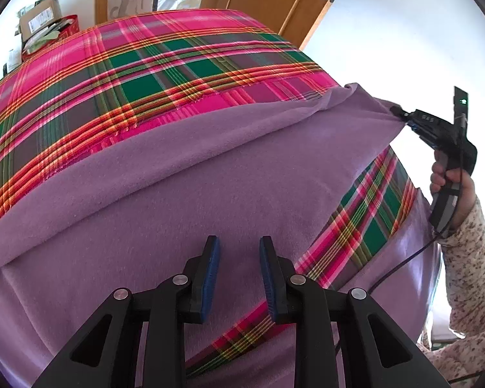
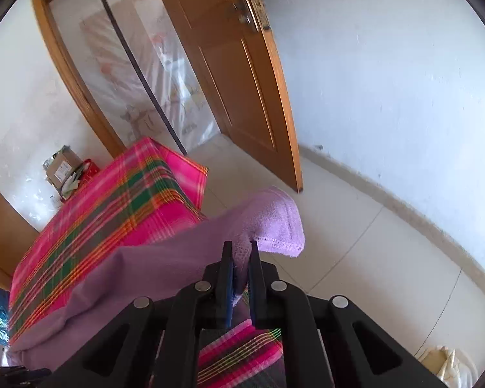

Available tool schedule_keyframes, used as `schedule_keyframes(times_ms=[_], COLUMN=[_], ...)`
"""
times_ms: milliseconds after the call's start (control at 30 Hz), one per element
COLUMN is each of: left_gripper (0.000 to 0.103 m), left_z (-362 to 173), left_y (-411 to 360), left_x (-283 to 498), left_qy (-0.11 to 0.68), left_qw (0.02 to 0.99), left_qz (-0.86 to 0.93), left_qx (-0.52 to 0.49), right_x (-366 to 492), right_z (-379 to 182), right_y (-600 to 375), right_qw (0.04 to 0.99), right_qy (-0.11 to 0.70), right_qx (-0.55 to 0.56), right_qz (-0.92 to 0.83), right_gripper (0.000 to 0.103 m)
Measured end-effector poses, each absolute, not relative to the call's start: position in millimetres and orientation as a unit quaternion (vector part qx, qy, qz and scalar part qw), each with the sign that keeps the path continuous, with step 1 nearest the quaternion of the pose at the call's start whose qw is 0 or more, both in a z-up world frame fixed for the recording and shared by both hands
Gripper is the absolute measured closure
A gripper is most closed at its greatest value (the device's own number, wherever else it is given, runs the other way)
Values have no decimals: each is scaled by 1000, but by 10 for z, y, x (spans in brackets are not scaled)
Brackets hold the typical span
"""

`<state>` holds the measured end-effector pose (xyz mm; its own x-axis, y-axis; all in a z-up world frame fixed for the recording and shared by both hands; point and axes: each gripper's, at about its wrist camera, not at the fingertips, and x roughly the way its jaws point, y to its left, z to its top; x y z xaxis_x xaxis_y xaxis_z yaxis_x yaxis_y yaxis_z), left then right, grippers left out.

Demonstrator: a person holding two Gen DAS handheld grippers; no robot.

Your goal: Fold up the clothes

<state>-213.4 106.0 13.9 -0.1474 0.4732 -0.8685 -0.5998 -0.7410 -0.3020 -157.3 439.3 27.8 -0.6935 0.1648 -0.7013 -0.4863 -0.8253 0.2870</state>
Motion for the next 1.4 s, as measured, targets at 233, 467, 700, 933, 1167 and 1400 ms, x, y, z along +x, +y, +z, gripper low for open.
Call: schedule_keyframes(times_ms=[233,467,700,933,1167,1400], left_gripper=[77,77,77,77,77,77], left_z=[117,111,161,174,161,142], left_y=[1021,970,658,212,-132,-238], left_x=[-2120,-2087,-2144,-2307,-2468,-2660], left_qy=[46,44,38,16,-1,-25], left_qw=[359,360,319,257,214,202], left_qz=[752,748,769,790,804,815], left_qx=[-552,-556,-553,-557,-554,-542], right_x=[-1528,-1561,-1432,-1509,-1707,-1953], right_z=[118,-137,14,390,346,122], right_y=[4362,4465,4486,3829,2920,2572], right_qw=[209,234,243,130,-8,-41], right_qy=[212,220,225,151,47,6], right_qx=[-387,-436,-417,-383,-418,-458], right_qz=[873,841,847,902,907,888], right_gripper=[96,85,83,83,83,83])
